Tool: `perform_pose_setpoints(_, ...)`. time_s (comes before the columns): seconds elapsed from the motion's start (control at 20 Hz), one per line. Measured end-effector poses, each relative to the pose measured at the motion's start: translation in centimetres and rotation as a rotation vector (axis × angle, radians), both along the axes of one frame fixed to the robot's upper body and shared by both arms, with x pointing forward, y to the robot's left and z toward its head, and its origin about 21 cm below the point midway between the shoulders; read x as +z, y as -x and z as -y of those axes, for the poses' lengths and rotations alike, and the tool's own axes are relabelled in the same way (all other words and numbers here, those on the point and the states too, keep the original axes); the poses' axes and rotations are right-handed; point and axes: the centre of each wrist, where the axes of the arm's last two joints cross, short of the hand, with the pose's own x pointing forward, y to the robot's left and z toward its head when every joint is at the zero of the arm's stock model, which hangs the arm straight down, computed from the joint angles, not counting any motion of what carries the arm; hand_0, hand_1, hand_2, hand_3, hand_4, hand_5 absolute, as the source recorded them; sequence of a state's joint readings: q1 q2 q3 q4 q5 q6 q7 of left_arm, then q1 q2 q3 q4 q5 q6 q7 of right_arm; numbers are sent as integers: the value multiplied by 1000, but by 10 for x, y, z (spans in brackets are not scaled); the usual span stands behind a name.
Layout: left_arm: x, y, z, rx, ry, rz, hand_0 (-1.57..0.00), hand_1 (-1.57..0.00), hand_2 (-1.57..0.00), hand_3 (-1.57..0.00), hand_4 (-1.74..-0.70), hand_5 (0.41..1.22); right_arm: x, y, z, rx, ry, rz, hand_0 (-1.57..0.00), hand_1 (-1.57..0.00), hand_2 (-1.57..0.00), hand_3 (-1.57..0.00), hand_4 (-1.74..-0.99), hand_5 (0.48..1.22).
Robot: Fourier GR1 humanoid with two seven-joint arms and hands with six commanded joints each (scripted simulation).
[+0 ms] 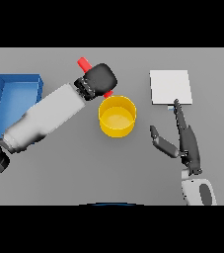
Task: Pick up the red beaker and tilt it to pour out 1 green nut into yellow bowl. Pick up the yellow bowl and place it on the metallic measuring scale.
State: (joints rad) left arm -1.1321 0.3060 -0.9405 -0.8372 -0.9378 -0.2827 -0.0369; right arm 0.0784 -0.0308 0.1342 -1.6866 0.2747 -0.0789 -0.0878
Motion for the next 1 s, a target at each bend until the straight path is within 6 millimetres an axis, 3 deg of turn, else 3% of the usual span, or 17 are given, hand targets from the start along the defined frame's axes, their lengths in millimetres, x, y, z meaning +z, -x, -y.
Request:
perform_pose_setpoints(0.6,-4,1,33,-220,-412,227,-1571,-1571,-1571,-1571,-1734,1221,2,-2,-2,-8,-3,2,1,1,1,1,-1153,627)
perform_pose_setpoints(1.0,-2,5,55,-319,-557,319,-1571,-1571,-1571,-1571,-1720,1221,1,1,-1,-10,18,13,1,1,1,1,-1154,635)
